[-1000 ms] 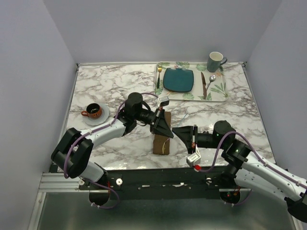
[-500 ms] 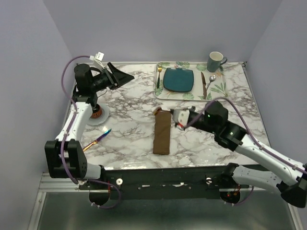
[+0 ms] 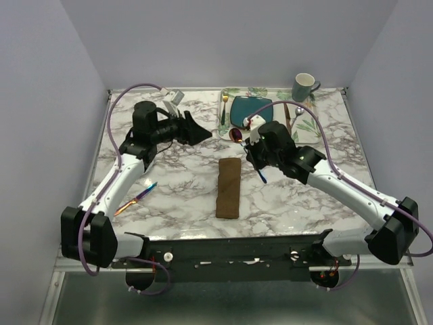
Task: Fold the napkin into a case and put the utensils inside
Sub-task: Pass from the right arm to the left
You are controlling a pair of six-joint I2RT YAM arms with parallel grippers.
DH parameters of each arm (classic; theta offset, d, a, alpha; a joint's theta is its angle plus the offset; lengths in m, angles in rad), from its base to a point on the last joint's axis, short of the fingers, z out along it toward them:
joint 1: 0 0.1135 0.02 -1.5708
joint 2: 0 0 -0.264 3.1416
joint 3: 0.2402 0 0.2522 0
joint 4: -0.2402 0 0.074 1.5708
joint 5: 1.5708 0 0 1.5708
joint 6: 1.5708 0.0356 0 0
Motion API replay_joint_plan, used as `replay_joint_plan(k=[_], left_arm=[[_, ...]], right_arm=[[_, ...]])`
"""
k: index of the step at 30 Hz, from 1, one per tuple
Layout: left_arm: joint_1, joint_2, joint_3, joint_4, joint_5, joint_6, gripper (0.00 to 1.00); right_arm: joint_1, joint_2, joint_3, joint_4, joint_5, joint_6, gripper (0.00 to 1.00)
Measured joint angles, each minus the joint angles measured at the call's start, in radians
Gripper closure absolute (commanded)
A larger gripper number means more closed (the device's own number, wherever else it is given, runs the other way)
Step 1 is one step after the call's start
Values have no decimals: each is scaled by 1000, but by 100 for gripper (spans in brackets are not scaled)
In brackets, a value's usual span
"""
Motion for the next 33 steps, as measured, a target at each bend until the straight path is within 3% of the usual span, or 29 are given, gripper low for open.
replay_joint_plan(k=[8, 18, 24, 28, 29, 30, 33], left_arm=[[-130, 183, 72, 36, 4, 12, 47], [-182, 320, 193, 94, 32, -37, 59], [-199, 369, 229, 97, 41, -56, 76], [-209, 392, 235, 95, 51, -63, 100], [-210, 396, 235, 94, 52, -64, 100], [-210, 400, 236, 94, 54, -66, 100], [-210, 424, 259, 84, 63, -53, 100]], right_arm=[[-8, 40, 20, -54, 0, 198, 99], [-9, 48, 39, -67, -1, 262, 99], [-9, 59, 52, -69, -2, 274, 99], [-9, 59, 53, -70, -2, 280, 99], [-9, 59, 54, -71, -3, 280, 96], [-10, 60, 56, -76, -5, 281, 71], [-18, 72, 78, -92, -44, 289, 23]])
